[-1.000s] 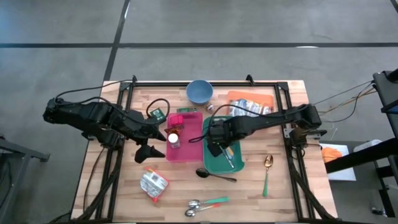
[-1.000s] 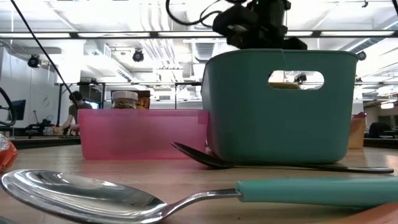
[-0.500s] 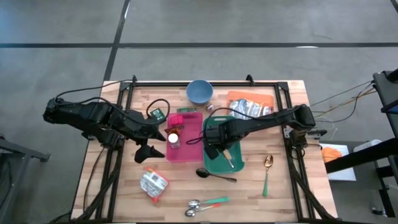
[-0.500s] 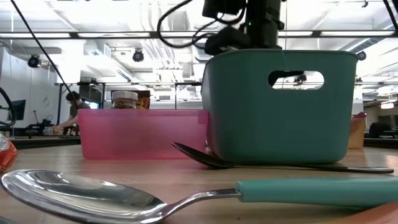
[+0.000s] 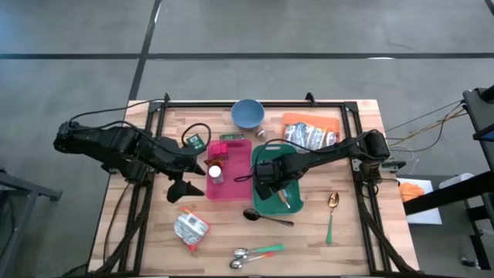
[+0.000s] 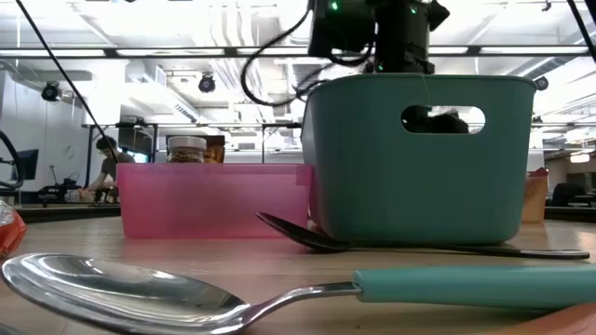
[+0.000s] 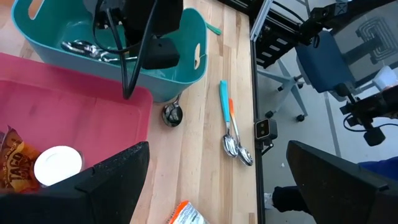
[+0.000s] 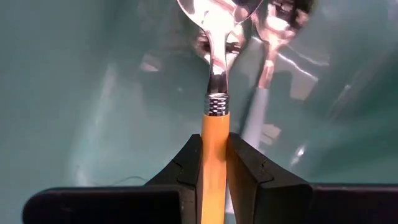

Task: Pick & Place Food Item
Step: Put the yellow spoon into the green bin, then put the green spoon into the green bin

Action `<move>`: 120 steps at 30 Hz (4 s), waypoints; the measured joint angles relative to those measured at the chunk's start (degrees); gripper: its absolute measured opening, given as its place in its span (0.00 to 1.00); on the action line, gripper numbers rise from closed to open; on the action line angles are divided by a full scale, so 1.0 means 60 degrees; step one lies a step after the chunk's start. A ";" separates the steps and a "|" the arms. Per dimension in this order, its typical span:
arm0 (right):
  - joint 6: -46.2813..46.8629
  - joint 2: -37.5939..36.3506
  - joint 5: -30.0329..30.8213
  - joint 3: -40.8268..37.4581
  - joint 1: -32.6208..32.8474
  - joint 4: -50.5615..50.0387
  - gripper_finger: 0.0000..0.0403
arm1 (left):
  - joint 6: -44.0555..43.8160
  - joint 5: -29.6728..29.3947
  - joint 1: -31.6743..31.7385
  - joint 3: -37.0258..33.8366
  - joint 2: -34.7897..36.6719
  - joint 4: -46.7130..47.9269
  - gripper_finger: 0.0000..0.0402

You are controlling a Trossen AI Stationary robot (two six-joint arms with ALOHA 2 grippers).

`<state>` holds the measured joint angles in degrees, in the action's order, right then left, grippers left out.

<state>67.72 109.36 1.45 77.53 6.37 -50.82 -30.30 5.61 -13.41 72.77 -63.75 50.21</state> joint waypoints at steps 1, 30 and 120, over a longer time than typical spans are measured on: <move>0.0074 0.0000 0.0007 -0.0092 0.0000 0.0023 0.09 | 0.0000 0.0000 0.0000 0.0000 0.0000 0.0008 0.95; 0.0444 0.0069 -0.0062 -0.0513 0.0102 0.0604 0.16 | 0.0040 0.0000 0.0000 0.0000 0.0000 0.0155 0.95; 0.9640 -0.3231 -0.0726 -0.3107 0.5300 -0.1529 0.64 | 0.0040 0.0000 0.0000 0.0000 0.0000 0.0468 0.95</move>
<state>125.56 89.97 -2.90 58.89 38.17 -59.99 -30.06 5.61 -13.41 72.77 -63.75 53.02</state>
